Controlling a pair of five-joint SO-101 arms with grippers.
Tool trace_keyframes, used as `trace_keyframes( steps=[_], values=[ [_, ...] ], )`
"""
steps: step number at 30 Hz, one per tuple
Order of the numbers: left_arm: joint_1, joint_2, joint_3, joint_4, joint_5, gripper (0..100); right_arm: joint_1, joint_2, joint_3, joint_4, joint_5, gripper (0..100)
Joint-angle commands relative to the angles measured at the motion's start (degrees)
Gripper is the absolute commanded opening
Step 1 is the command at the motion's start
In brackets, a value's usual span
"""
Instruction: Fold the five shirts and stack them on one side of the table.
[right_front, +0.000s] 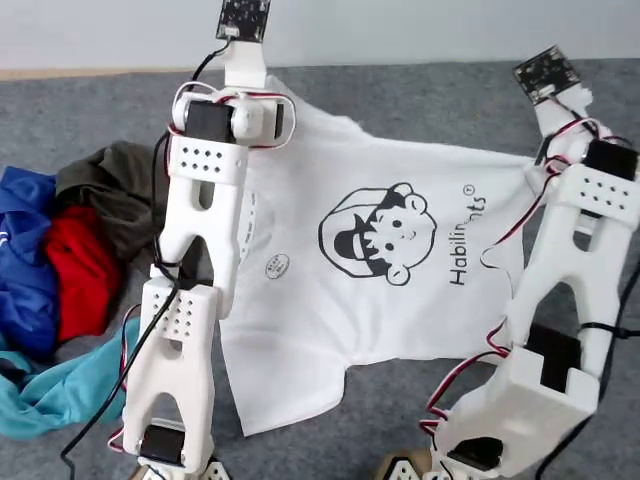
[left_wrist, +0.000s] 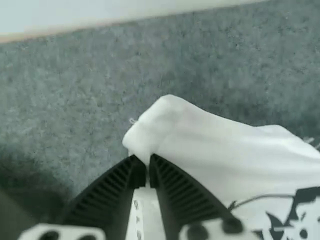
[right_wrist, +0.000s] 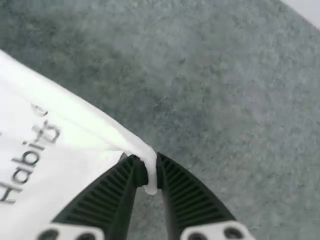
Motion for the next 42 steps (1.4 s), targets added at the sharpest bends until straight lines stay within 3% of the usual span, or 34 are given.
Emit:
trace_keyframes(
  steps=[1,4,12,23,27,33,42],
  values=[
    [0.0,-1.1,-0.4,5.0,-3.3,0,-1.5,-0.5,-0.5,3.6,1.1,0.9],
    [1.1,-1.1,0.0,11.0,-6.7,0,-2.4,-0.5,-0.5,8.7,3.5,0.9],
    [0.8,-5.0,5.8,10.8,-7.6,0,-3.1,-0.5,-0.4,21.5,3.9,0.9],
    [3.2,-21.3,36.1,10.7,-13.6,0,-2.9,-0.9,-0.4,31.6,3.5,0.9],
    [3.3,-29.2,43.4,10.5,-12.5,0,-2.9,-1.0,-0.5,35.4,-1.8,0.9],
    [3.3,-39.2,52.5,10.5,-10.4,0,-2.2,-1.9,-0.4,36.7,-7.2,0.9],
    [9.4,-48.1,68.4,10.5,-10.4,0,2.9,-0.8,-0.4,33.5,-2.7,0.9]
  ],
)
